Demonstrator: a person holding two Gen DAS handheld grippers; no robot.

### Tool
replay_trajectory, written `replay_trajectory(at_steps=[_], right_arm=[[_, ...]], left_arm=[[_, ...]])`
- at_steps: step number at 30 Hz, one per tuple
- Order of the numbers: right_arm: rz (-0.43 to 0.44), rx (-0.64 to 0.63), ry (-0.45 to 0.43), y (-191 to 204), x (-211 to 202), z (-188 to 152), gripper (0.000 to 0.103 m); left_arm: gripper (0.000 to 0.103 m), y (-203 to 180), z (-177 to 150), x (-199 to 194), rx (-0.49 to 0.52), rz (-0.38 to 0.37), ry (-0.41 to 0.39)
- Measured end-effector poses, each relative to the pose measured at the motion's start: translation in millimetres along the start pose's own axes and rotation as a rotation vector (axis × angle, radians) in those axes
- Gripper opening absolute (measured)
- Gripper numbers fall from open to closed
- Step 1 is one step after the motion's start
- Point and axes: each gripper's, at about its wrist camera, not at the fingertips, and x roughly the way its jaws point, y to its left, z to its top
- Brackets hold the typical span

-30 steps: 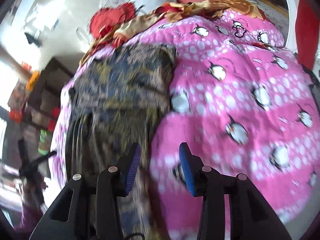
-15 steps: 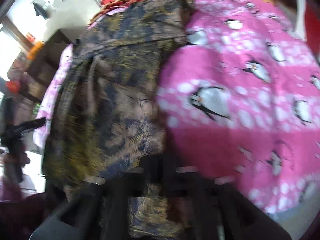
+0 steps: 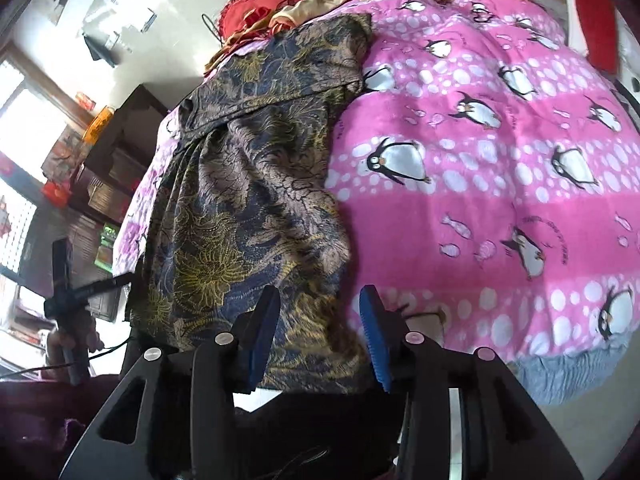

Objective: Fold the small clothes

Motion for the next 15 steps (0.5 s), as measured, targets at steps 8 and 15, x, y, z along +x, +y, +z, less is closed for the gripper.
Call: replay_trajectory(at_steps=[8, 15], right_arm=[[-0.026, -0.009, 0.055, -7, 6, -13, 0.049], [-0.013, -0.021, 0.081, -8, 25, -19, 0.052]], left_arm=[[0.083, -19, -12, 13, 0.063, -0.003, 0.034], [0.08, -31, -14, 26, 0.117, -0.003, 0.069]])
